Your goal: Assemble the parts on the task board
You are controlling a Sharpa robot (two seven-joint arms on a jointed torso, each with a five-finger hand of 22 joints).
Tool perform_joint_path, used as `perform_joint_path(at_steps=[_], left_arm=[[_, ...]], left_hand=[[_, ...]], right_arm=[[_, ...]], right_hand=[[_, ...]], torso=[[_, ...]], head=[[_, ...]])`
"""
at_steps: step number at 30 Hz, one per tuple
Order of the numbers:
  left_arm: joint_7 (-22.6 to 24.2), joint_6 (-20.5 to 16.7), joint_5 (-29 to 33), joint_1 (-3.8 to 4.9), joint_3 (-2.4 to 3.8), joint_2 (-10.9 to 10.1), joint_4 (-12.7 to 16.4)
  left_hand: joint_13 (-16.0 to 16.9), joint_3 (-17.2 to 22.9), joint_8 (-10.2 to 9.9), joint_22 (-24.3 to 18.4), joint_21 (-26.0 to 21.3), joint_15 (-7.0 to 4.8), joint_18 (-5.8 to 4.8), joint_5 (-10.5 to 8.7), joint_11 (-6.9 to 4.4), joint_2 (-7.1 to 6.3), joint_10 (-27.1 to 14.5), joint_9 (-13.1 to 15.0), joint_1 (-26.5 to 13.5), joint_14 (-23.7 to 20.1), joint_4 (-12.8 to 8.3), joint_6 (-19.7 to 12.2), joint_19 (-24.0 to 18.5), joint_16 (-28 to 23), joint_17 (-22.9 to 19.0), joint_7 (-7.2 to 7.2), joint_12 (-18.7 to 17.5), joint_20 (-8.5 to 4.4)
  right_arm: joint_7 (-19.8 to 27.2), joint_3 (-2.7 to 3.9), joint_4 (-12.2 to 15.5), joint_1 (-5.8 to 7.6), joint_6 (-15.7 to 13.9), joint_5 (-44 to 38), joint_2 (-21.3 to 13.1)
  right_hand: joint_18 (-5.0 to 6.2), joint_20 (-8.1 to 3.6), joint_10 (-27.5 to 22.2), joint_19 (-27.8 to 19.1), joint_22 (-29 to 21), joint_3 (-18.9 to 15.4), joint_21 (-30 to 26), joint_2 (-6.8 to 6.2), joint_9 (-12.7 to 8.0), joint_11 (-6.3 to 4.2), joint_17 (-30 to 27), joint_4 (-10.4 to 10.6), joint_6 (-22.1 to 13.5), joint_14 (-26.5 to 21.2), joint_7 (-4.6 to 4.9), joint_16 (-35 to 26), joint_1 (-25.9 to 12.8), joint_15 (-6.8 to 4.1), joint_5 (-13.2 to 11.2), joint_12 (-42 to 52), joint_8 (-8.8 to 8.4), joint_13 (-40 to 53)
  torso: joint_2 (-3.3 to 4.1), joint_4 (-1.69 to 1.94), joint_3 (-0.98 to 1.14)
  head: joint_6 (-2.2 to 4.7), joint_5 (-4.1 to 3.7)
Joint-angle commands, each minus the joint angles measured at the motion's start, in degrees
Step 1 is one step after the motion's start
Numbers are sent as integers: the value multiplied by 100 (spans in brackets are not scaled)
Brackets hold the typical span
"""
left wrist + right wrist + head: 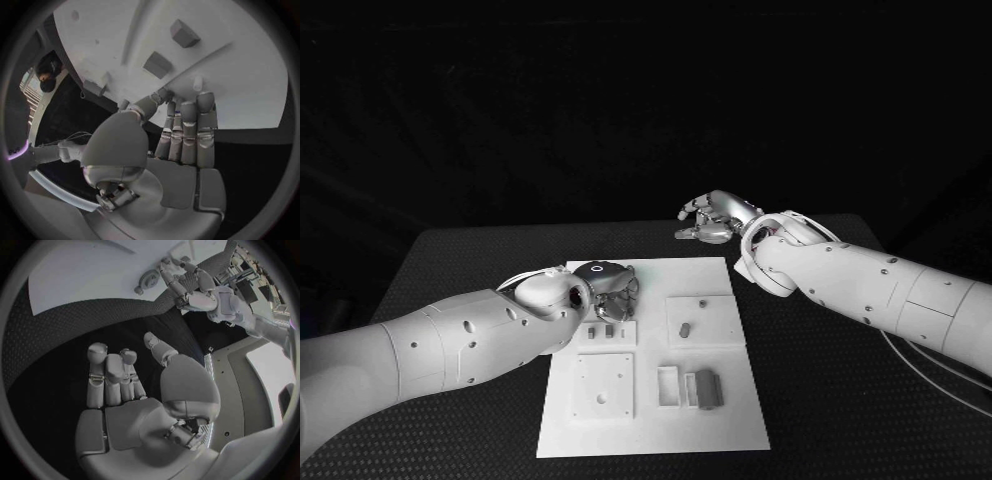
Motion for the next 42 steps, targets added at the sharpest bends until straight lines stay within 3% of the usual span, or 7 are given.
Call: perform_joint_path(at_steps=[1,12,26,42], left_arm=[[54,1,13,-33,-1,34,-23],[92,-32,29,-95,1,78,-59],[87,114,28,-100,0,114,-73],[29,179,-39,-149,-1,190,-228]], left_hand=[[18,-2,14,46,34,12,623,-12,-3,56,48,-11,3,43,6,12,52,60,25,29,13,-4],[35,-2,8,91,55,9,617,-11,-6,90,54,-27,-7,40,13,5,54,93,43,41,-4,-13],[161,12,96,180,122,-64,612,-5,-82,180,258,-26,27,77,-14,169,104,193,91,26,54,-67],[190,31,98,182,132,-74,602,0,-92,214,265,-37,61,73,-45,179,105,204,97,35,39,-82]], right_arm=[[46,1,8,-1,45,-15,5],[47,1,9,-1,52,-15,12],[40,1,24,-1,57,-15,-5],[38,1,22,-1,61,-15,-3]], right_hand=[[447,-50,-28,7,94,7,-17,-3,-8,-7,-2,-1,1,-20,40,-19,4,-1,-15,9,18,-9],[447,-50,-27,8,94,7,-17,-3,-8,-7,-2,-2,1,-19,40,-19,6,-1,-15,9,18,-10],[447,-50,-25,10,94,5,-16,-2,-7,-7,-1,-1,3,-17,40,-19,6,-1,-15,11,19,-12],[447,-50,-24,11,94,3,-16,0,-7,-7,-1,0,4,-16,39,-19,5,-1,-15,13,20,-14]], torso=[[2,-4,-3],[3,-2,-3],[2,-3,-1],[2,1,-3]], head=[[-3,-8],[-4,-24],[-20,-37],[-34,-56]])
